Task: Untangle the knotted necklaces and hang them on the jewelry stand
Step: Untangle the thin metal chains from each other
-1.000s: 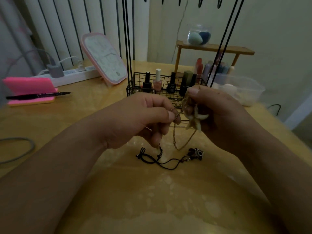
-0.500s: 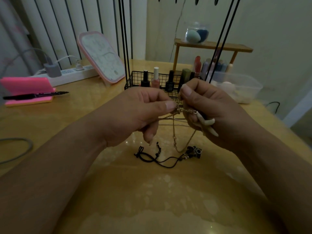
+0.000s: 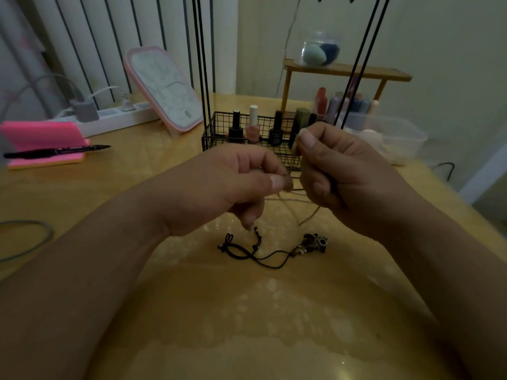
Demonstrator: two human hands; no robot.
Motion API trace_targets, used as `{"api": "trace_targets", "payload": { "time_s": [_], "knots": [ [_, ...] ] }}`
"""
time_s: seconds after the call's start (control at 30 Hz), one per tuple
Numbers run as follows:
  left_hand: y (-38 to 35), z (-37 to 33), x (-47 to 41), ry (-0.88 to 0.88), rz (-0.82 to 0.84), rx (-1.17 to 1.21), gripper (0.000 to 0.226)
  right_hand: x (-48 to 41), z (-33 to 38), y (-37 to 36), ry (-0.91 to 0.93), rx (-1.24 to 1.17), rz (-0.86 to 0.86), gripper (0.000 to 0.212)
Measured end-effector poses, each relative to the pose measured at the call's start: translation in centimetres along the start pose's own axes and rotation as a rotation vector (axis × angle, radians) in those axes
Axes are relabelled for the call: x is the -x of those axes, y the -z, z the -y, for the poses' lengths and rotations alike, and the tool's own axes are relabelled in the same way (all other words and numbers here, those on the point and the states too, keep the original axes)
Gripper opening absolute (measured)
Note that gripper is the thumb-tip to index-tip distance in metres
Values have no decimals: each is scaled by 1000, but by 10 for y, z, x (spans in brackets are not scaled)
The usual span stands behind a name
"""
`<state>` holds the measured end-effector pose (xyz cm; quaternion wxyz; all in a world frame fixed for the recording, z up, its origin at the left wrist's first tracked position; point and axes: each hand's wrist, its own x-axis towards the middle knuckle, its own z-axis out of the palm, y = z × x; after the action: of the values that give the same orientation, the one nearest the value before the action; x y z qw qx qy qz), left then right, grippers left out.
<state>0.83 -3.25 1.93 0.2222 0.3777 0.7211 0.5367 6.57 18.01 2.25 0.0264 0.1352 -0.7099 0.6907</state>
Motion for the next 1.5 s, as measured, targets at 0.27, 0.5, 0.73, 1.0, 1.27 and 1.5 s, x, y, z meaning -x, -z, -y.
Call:
{"api": "trace_targets", "payload": {
  "time_s": [0.27, 0.5, 0.73, 1.0, 1.27, 1.5],
  "knots": [
    [1, 1, -3, -43, -119, -10, 15, 3, 6, 1, -42, 174, -15, 31],
    [4, 5, -7, -81, -240, 65, 16, 3, 10, 7, -77, 182, 35, 30],
    [4, 3, -9, -52, -293, 224, 16, 3, 9, 11, -73, 223, 77, 24],
    [0, -1, -7, -60, -252, 241, 16, 3, 2, -3, -134, 507, 107, 24],
    [-2, -1, -6, -79, -200, 239, 15, 4, -5, -9, -77, 420, 128, 10],
    [-2, -1, -6, -57, -222, 207, 14, 5, -5, -13, -98, 337, 157, 7]
  ]
}}
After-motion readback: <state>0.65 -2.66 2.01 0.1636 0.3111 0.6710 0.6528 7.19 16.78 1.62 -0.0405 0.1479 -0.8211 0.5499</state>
